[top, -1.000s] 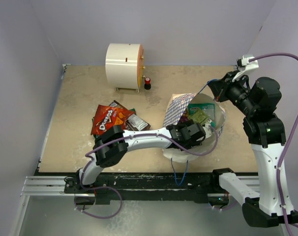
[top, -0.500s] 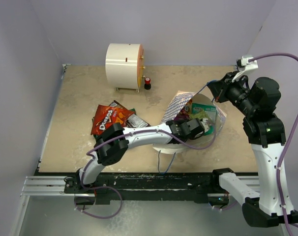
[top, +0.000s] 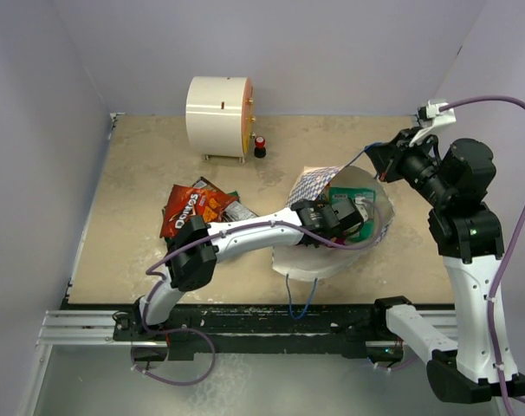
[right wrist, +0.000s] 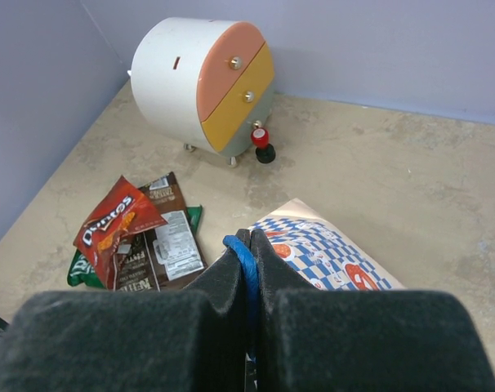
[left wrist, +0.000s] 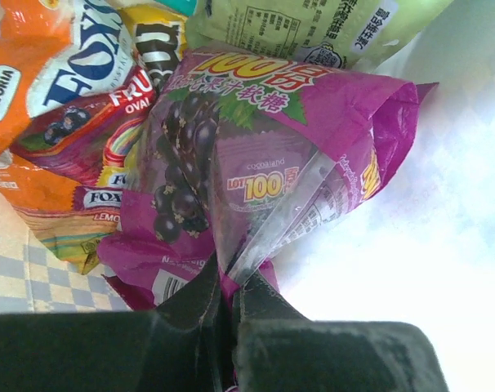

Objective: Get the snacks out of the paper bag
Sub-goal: Take out the snack from the paper bag, then place the snack at the center of the board, then adjust the paper bag at the center of the board, then take out the snack from the paper bag.

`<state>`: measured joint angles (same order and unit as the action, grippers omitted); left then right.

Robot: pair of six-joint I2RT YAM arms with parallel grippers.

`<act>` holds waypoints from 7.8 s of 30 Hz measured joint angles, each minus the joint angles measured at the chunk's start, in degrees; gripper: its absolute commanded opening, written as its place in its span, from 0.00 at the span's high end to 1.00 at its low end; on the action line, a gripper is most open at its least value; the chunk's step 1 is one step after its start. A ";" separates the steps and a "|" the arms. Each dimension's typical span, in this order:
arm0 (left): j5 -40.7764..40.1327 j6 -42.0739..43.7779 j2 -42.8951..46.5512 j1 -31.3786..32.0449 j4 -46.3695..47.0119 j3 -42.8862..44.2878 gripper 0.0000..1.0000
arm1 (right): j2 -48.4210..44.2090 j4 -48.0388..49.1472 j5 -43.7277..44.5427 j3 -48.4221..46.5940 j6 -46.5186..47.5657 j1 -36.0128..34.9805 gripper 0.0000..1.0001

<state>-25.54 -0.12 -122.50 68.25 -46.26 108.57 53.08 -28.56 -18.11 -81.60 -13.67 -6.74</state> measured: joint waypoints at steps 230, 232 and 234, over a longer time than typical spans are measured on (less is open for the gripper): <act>-6.01 -41.24 -18.01 0.66 32.13 7.45 0.76 | 2.86 -5.99 -12.87 -4.31 4.22 1.03 1.00; -5.99 -40.76 -17.05 0.63 33.97 5.27 0.83 | 2.97 -5.99 -12.85 -4.31 4.13 1.03 1.00; -5.97 -39.93 -15.98 0.59 35.41 3.26 0.89 | 3.06 -5.99 -12.85 -4.31 4.11 1.03 1.00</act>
<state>-31.51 -40.05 -138.47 68.84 -10.85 111.83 56.14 -34.54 -30.96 -85.91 -9.56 -5.72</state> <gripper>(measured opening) 0.211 0.004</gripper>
